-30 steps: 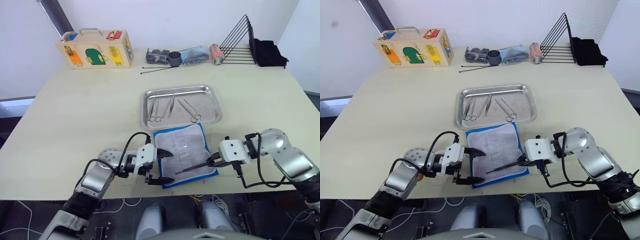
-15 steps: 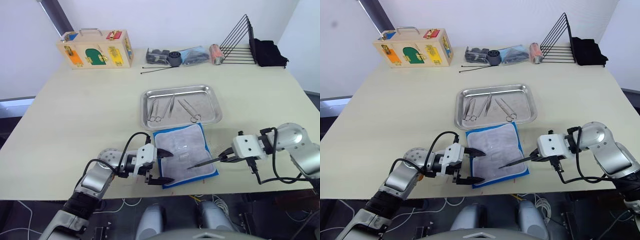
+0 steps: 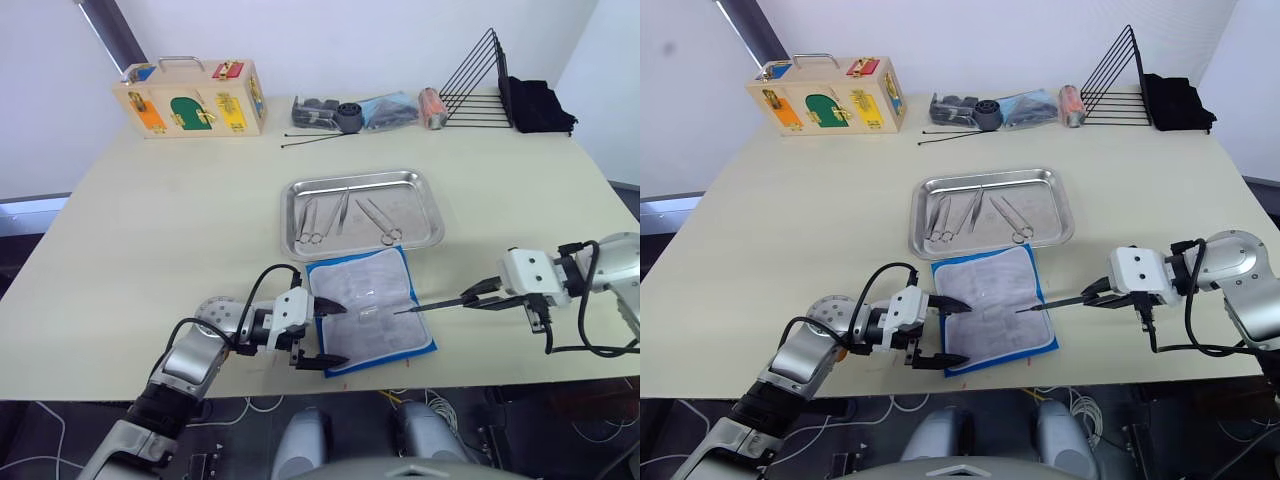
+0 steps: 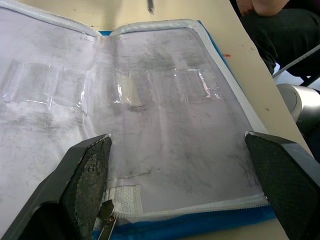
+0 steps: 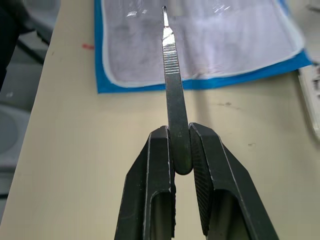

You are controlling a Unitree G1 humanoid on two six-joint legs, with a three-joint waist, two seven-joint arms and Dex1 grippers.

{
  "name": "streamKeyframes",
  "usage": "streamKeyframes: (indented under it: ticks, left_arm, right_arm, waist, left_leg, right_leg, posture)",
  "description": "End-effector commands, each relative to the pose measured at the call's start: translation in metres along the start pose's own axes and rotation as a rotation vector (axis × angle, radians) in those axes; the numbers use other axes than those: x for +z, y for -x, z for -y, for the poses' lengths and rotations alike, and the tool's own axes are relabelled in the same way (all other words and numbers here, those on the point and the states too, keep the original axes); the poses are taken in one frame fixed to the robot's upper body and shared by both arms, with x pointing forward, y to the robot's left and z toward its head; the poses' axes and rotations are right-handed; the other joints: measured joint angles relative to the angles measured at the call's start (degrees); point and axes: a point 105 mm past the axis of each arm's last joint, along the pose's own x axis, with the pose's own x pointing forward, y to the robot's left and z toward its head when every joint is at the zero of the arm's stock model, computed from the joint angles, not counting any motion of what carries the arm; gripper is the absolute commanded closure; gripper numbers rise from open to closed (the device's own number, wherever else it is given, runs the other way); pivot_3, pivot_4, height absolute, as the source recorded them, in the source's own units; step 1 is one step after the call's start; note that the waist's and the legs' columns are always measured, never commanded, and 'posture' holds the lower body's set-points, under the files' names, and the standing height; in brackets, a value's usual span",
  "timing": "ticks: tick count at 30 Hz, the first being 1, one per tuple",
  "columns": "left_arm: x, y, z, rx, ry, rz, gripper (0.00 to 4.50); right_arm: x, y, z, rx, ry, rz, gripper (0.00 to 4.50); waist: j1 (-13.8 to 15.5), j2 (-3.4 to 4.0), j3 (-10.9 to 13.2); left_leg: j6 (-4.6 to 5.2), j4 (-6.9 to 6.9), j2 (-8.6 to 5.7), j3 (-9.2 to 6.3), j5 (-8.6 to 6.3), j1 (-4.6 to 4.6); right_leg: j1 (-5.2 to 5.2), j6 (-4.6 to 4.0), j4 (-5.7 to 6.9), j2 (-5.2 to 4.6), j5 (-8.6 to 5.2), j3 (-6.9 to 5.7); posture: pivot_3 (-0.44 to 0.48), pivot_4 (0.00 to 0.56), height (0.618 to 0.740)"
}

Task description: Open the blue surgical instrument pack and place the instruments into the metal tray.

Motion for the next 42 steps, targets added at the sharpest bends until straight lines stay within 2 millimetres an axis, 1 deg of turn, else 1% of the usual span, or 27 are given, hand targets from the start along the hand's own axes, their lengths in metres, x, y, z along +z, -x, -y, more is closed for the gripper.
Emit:
streamKeyframes:
  ticks: [1,8,15,18,21,25,32,36,42]
  left_arm:
    - [-0.056,-0.002,0.023,-0.042,0.205,-0.163,0.00]
    - [-0.055,-0.002,0.023,-0.038,0.205,-0.161,0.00]
    - [-0.055,-0.003,0.023,-0.033,0.207,-0.159,0.00]
    - [-0.055,-0.003,0.023,-0.031,0.207,-0.158,0.00]
    - [-0.055,-0.003,0.023,-0.030,0.206,-0.159,0.00]
    - [-0.056,-0.002,0.024,-0.030,0.209,-0.162,0.00]
    - [-0.057,-0.002,0.025,-0.024,0.212,-0.159,0.00]
    - [-0.058,-0.002,0.026,-0.024,0.216,-0.160,0.00]
    - [-0.058,-0.002,0.025,-0.019,0.215,-0.160,0.00]
  right_arm:
    - [0.014,0.006,0.013,-0.087,-0.038,0.085,4.41]
    - [0.023,-0.006,0.046,-0.307,-0.200,0.208,4.41]
    - [0.031,-0.023,0.074,-0.470,-0.334,0.269,4.41]
    - [0.033,-0.033,0.093,-0.577,-0.353,0.250,4.41]
    - [0.025,-0.043,0.109,-0.660,-0.406,0.197,4.41]
    - [0.019,-0.050,0.126,-0.742,-0.453,0.144,4.41]
    - [0.007,-0.071,0.138,-0.784,-0.626,0.058,4.41]
    - [0.002,-0.077,0.140,-0.794,-0.714,0.034,4.41]
    - [-0.005,-0.083,0.141,-0.784,-0.782,-0.004,4.41]
  waist:
    - [0.00,0.00,0.00]
    - [-0.02,0.01,0.00]
    - [0.04,0.05,0.00]
    - [-0.05,0.11,-0.03]
    - [0.06,0.17,-0.07]
    - [0.05,0.26,-0.12]
    - [-0.05,0.44,-0.24]
    - [-0.09,0.47,-0.27]
    - [-0.15,0.49,-0.28]
  left_leg:
    - [0.00,0.00,0.00,0.00,0.00,0.00]
    - [0.00,0.00,0.00,0.01,0.00,0.00]
    - [0.00,0.00,-0.01,-0.01,0.00,-0.04]
    - [0.00,0.00,-0.01,0.03,0.00,-0.04]
    - [0.00,0.00,-0.01,0.04,0.00,-0.02]
    - [0.00,0.00,-0.01,0.05,0.00,-0.10]
    - [0.01,0.00,0.00,0.04,0.01,-0.08]
    - [0.01,0.00,0.00,0.04,0.01,-0.09]
    - [0.01,0.00,0.00,0.04,0.01,-0.09]
  right_leg:
    - [0.00,0.00,0.00,0.00,0.00,0.01]
    - [0.00,0.01,0.01,0.01,0.01,0.02]
    - [0.00,0.01,0.03,0.01,0.01,0.02]
    - [0.01,0.02,0.04,0.01,0.02,0.06]
    - [-0.01,0.02,0.04,0.02,0.02,0.06]
    - [-0.01,0.01,0.04,0.01,0.02,0.06]
    - [0.00,0.01,0.06,0.04,0.02,0.07]
    - [-0.01,0.01,0.07,0.04,0.02,0.07]
    - [-0.01,0.01,0.06,0.04,0.02,0.07]
  posture:
    - [0.000,0.150,0.740]
    - [0.000,0.150,0.740]
    - [0.000,0.150,0.740]
    - [0.000,0.150,0.740]
    - [0.000,0.150,0.740]
    - [0.000,0.150,0.740]
    - [0.000,0.150,0.740]
    - [0.000,0.150,0.740]
    - [0.000,0.150,0.740]
